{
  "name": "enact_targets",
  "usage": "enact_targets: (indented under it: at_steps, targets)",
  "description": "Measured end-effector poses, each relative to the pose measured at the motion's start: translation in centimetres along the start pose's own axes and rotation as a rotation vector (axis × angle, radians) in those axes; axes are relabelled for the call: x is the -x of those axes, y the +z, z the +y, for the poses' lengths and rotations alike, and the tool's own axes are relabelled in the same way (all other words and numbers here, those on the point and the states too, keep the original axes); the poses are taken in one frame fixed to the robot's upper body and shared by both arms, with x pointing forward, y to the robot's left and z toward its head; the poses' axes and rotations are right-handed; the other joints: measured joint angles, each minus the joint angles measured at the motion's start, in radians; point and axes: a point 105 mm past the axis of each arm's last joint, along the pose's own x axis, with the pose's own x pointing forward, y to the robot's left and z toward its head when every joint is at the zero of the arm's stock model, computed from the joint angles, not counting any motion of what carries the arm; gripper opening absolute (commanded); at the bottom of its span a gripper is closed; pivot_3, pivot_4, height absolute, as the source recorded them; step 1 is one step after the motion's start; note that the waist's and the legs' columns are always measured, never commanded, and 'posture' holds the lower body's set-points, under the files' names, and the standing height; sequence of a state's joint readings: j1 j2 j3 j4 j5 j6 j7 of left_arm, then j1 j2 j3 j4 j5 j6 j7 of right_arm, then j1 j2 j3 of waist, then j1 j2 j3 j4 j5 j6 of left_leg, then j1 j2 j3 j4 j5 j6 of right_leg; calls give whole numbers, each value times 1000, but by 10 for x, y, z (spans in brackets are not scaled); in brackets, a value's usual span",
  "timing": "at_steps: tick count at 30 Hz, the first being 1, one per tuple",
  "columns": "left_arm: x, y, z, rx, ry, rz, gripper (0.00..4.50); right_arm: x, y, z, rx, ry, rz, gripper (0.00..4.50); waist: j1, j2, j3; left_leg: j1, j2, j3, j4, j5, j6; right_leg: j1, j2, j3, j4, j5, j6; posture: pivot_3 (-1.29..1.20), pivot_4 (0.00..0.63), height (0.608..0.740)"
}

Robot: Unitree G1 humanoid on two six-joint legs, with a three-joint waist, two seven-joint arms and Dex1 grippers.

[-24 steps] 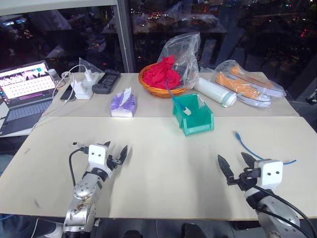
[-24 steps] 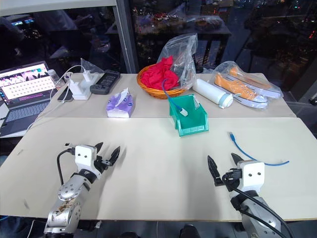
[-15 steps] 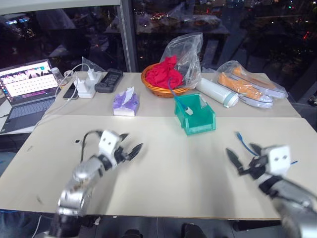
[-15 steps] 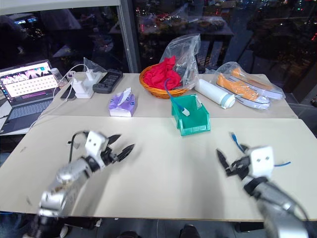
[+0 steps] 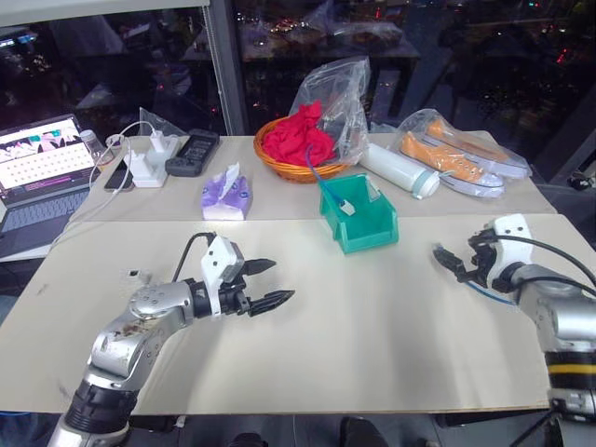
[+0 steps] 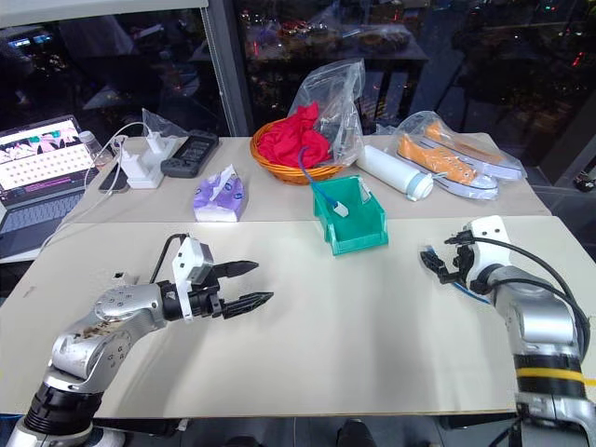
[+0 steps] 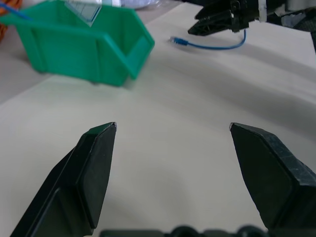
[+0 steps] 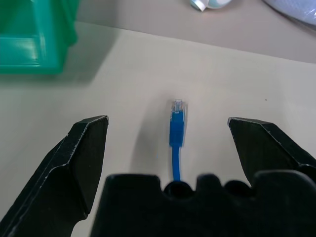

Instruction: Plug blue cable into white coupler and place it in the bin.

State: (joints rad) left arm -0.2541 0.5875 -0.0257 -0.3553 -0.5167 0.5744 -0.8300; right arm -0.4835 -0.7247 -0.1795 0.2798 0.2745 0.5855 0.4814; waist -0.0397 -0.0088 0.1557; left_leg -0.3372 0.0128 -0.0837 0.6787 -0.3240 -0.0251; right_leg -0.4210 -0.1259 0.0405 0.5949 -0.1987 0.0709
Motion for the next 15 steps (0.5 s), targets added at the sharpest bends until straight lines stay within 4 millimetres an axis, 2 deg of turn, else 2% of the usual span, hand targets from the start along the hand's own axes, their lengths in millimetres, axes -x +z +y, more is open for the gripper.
enact_targets:
  at_steps: [1, 4, 9, 10, 14, 15]
  targets:
    - [1, 0, 0, 0, 8, 1, 3939, -6, -4, -4, 8, -14, 30, 4494, -1, 0, 0, 0, 0, 0, 0, 0, 0, 0, 0, 0, 0, 0, 0, 0, 150, 740]
    - [1, 1, -1, -6, 16, 3, 3939, -17, -22, -8, -4, -22, 105, 3770, -1, 0, 0, 0, 0, 0, 0, 0, 0, 0, 0, 0, 0, 0, 0, 0, 150, 740]
    - [6, -1, 2, -8, 28, 28, 3939, -26, -21, 0, -31, 41, 91, 1957, -6, 0, 0, 1, 0, 1, 1, 0, -1, 1, 0, 1, 0, 1, 1, 0, 150, 740]
    - [9, -2, 3, -8, 26, 39, 3939, -26, -22, 2, -30, 55, 89, 1740, -6, 0, 0, 1, 0, 1, 1, 0, -1, 1, 0, 1, 0, 1, 1, 0, 150, 740]
    - [17, 0, 7, 4, -4, 42, 3939, -24, -23, 4, -15, 93, 87, 234, -5, 0, 0, 1, 0, 1, 1, 0, -1, 1, 0, 1, 0, 1, 1, 0, 150, 740]
    - [17, 1, 9, 5, -14, 41, 3939, -21, -23, 5, 17, 110, 88, 25, -3, 0, 0, 1, 0, 1, 1, 0, -1, 1, 0, 1, 0, 1, 1, 0, 150, 740]
